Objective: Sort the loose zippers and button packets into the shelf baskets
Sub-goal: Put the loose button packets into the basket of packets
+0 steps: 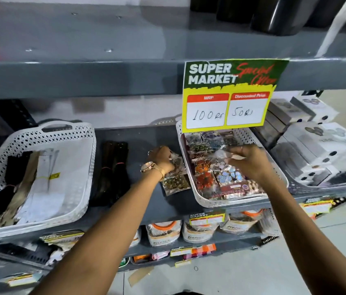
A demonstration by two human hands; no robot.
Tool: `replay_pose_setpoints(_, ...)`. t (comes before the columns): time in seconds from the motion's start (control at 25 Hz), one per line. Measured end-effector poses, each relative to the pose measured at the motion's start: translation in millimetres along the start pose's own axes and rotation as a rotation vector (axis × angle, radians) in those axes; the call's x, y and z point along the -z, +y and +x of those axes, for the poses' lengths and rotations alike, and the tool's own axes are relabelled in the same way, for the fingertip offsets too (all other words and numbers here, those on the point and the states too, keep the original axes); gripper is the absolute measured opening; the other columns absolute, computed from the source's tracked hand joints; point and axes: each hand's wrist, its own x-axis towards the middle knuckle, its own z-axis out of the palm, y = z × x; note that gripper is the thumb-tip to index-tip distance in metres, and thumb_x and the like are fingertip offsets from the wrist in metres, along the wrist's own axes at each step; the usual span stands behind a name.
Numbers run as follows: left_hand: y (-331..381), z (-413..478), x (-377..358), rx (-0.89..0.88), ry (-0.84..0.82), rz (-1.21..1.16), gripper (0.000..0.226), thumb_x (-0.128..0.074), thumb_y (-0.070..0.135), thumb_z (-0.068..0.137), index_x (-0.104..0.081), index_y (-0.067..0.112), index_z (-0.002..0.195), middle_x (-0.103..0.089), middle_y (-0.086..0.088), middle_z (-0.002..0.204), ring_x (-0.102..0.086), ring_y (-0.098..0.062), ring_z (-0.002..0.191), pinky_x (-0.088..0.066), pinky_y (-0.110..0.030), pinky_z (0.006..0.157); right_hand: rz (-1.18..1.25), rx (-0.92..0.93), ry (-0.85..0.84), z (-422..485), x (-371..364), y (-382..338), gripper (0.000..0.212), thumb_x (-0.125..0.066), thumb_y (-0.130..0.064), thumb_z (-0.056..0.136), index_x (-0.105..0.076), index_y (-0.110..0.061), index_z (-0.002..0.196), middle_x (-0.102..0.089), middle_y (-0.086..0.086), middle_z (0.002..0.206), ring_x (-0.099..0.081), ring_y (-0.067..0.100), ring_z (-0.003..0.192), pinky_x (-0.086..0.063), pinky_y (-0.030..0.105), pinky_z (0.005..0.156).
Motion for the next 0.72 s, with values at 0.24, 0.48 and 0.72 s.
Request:
replay_pose_setpoints(0.24,-4.4,-20.6,27.9,0.021,0.090,-0.344,0.027,-0.081,0.018,0.063,-0.075,0.016,0.090,-0.075,0.000,0.102,-0.068,-0.018,0.095,-0.048,-0.022,0.077,-0.493,-0.065,-0.135,-22.0,-14.7,17.1,0.029,-0.064,-0.025,0.087,-0.066,-0.016,0.114,-0.070,0.004,0.099,-0.065,0.018,0.073,-0.060,0.035,0.077)
replay_pose_setpoints(0.48,24.3,-65.3,48.6,-0.287,0.437,-0.272,0.017,-0.070,0.011,0.067,-0.076,0.025,0.074,-0.075,0.003,0.082,-0.067,-0.016,0.073,-0.055,-0.026,0.066,-0.348,-0.025,-0.281,-12.2,3.0,-4.9,0.056,-0.074,-0.028,0.077,-0.055,-0.016,0.128,-0.060,0.005,0.128,-0.062,0.022,0.108,-0.049,0.032,0.098)
replay_pose_setpoints(0.72,45.2,-68.1,43.2,-0.362,0.187,-0.798,0.015,-0.080,0.011,0.070,-0.075,0.023,0.078,-0.073,0.004,0.076,-0.068,-0.005,0.065,-0.059,-0.020,0.064,0.005,0.406,0.051,-10.6,-15.4,-40.2,0.035,-0.071,-0.023,0.082,-0.066,-0.012,0.115,-0.075,0.003,0.093,-0.061,-0.012,0.052,-0.042,0.000,0.047)
